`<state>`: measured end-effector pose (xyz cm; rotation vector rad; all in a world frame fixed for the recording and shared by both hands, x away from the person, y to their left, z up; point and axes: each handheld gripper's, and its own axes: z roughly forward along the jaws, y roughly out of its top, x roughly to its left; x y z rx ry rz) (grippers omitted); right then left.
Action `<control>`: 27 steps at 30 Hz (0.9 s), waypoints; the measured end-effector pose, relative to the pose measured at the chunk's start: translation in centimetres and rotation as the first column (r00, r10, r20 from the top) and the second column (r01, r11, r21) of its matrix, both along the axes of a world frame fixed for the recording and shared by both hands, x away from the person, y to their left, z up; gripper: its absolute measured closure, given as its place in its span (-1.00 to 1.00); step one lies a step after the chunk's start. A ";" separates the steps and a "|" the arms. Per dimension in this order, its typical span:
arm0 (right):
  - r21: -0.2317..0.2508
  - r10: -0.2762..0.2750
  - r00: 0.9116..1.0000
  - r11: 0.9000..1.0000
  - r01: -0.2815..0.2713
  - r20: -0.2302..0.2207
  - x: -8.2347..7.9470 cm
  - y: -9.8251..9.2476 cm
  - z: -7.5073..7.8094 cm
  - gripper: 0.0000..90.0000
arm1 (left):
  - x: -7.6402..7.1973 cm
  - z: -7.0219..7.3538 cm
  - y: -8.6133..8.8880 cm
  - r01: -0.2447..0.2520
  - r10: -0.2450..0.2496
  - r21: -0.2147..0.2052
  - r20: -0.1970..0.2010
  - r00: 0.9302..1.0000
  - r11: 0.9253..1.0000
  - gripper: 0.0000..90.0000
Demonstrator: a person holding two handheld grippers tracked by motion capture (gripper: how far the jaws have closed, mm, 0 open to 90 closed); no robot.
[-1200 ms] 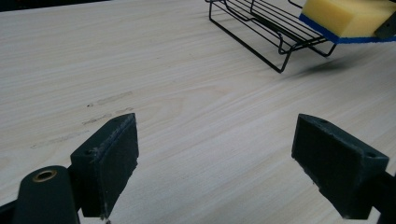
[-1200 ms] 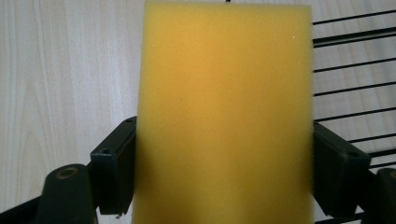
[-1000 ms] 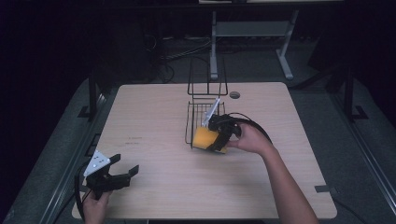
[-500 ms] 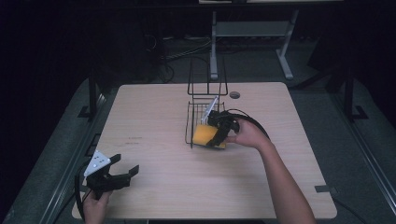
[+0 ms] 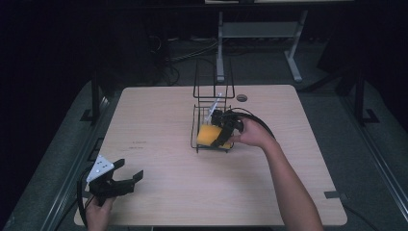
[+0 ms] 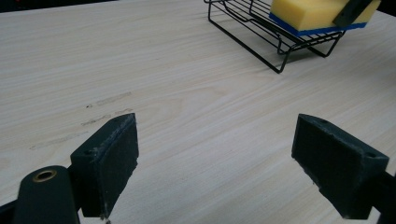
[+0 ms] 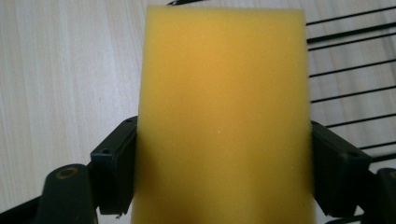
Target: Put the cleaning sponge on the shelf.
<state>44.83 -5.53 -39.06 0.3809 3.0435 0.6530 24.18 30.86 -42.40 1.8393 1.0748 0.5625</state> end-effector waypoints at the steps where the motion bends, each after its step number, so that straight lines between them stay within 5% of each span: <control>1: 0.002 -0.001 1.000 1.000 0.001 -0.004 0.1 0.1 0.0 -0.52 | 0.0 0.0 0.0 -0.001 0.001 0.000 0.001 1.000 1.000 -0.69; 8: -0.032 0.005 1.000 0.999 -0.005 -0.001 1.1 0.7 -0.3 -0.52 | 0.0 0.0 0.0 0.000 0.000 0.000 0.001 1.000 1.000 -0.69; 27: -0.025 -0.012 1.000 1.000 0.012 -0.013 2.9 1.1 -1.5 -0.52 | 0.1 -0.1 0.1 -0.002 0.002 -0.003 -0.001 1.000 1.000 -0.69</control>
